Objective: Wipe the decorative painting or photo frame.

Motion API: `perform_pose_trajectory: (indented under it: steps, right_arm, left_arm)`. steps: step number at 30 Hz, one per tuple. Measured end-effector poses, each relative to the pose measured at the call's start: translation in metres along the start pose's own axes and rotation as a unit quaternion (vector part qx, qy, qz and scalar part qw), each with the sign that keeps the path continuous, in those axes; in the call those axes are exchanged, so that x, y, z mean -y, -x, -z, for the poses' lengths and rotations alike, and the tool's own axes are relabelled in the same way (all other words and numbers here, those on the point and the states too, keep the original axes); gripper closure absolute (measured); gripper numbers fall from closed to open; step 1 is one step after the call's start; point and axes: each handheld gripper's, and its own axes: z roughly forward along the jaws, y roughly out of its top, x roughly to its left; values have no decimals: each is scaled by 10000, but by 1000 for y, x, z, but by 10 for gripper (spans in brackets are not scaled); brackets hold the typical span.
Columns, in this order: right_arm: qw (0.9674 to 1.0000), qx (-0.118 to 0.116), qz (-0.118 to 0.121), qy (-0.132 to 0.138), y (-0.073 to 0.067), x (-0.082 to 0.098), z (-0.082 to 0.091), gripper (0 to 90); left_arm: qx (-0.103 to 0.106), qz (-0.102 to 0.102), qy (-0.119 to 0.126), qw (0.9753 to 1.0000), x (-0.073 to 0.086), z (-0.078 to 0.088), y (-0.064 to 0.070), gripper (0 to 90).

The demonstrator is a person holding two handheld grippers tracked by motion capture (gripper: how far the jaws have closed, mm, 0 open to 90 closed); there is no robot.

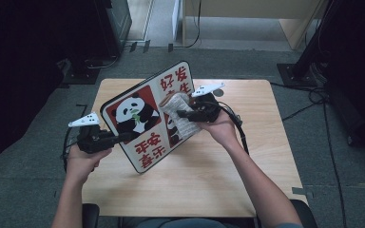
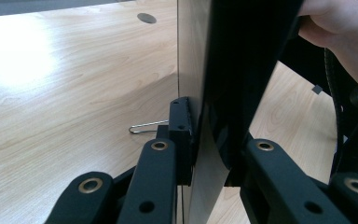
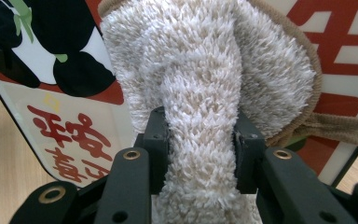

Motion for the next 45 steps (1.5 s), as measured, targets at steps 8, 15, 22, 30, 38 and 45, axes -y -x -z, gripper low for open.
perform_pose_trajectory:
  steps: [8, 15, 22, 30, 38, 45]
  right_arm:
    - [10000, 19, -6, 35, 1, 10, -3, 658]
    - [9999, 78, 46, 44, 0, 17, -5, 654]
    - [10000, 66, -38, -23, 1, 27, -8, 651]
    - [9999, 53, -90, -121, 1, 42, -14, 651]
    - [9997, 79, -140, -201, 1, 52, -16, 652]
    - [9994, 46, -221, -280, 0, 58, -19, 655]
  left_arm:
    - [-4, 6, 2, 10000, 0, 0, 0, 799]
    - [-8, 14, 1, 10000, 0, 0, 0, 800]
    - [-5, 16, 1, 10000, 0, 0, 0, 799]
    - [13, 85, 2, 10000, 0, 0, 0, 800]
    - [17, 139, 21, 9999, 0, 0, 1, 799]
    - [26, 143, 28, 9999, 1, 0, 1, 793]
